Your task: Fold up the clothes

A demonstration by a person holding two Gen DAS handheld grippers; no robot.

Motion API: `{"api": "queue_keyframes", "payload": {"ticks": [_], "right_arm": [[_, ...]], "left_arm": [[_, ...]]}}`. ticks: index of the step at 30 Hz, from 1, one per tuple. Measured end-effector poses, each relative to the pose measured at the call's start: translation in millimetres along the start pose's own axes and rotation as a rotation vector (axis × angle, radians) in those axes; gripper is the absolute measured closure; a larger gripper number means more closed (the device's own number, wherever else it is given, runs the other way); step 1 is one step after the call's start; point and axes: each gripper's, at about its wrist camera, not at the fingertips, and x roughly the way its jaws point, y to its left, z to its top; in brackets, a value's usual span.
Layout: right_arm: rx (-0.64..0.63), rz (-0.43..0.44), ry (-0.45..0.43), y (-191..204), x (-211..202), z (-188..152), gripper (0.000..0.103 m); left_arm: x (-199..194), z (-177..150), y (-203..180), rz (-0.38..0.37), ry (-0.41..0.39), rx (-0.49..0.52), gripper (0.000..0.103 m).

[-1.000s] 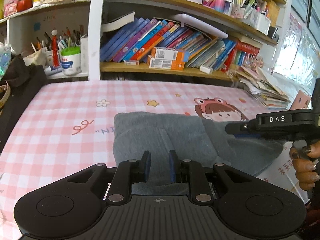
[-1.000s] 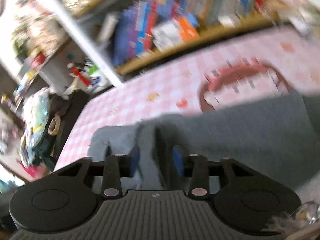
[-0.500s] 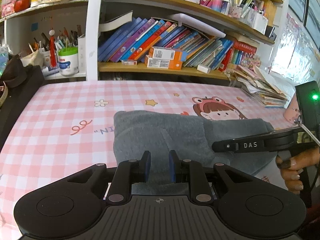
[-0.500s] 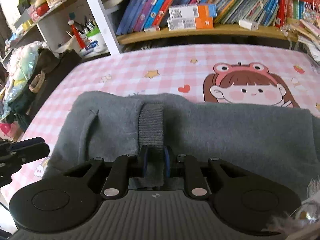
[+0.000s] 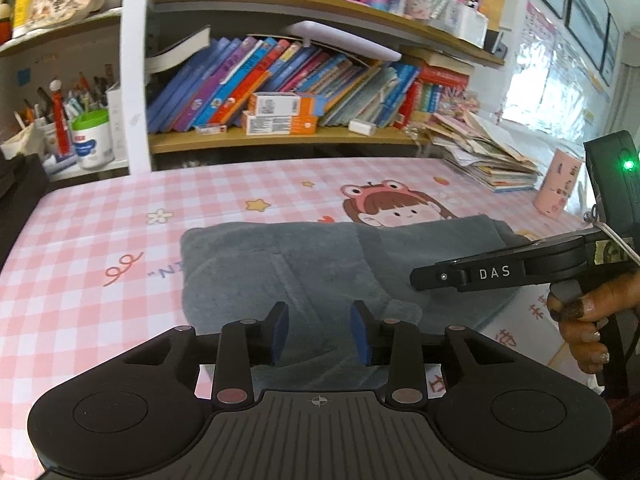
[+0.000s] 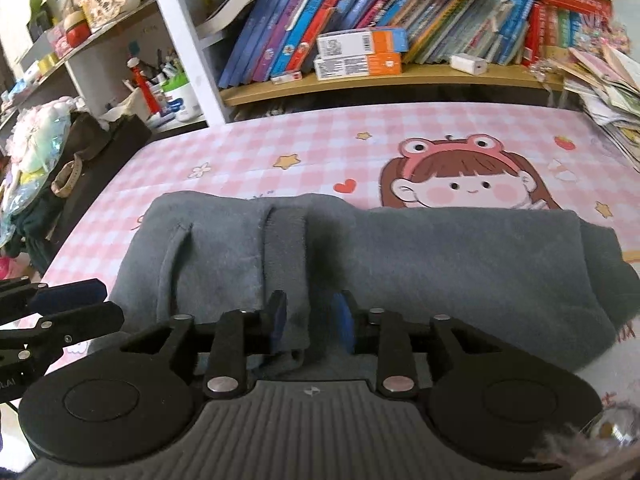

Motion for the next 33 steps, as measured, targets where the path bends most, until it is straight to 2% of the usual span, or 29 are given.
{"api": "queue_keyframes", "payload": {"ticks": [4, 8, 13, 15, 19, 23, 27, 33], "right_arm": [[0.076, -0.028, -0.014, -17, -11, -5, 0.063], [0.226, -0.077, -0.041, -50, -28, -8, 0.056], [0.507, -0.154, -0.080, -105, -50, -19, 0.056], [0.609, -0.186, -0.087, -126, -55, -26, 0.056], [0.724, -0.234, -0.071, -155, -56, -37, 0.056], [0.777, -0.240, -0.057, -170, -51, -40, 0.056], [0.771, -0.242, -0.034, -177, -40, -35, 0.059], [0.640, -0.293, 0.004, -173, -21, -17, 0.066]], "left_arm": [[5, 0, -8, -0.027, 0.012, 0.019, 0.068], [9, 1, -16, -0.039, 0.013, 0.039, 0.056], [12, 2, -24, -0.043, 0.017, 0.057, 0.053], [14, 3, -26, -0.037, 0.017, 0.060, 0.048], [18, 6, -31, -0.019, 0.014, 0.064, 0.038], [22, 9, -35, -0.005, 0.020, 0.074, 0.037], [26, 11, -39, 0.012, 0.033, 0.086, 0.037], [27, 11, -38, 0.054, 0.033, 0.070, 0.037]]}}
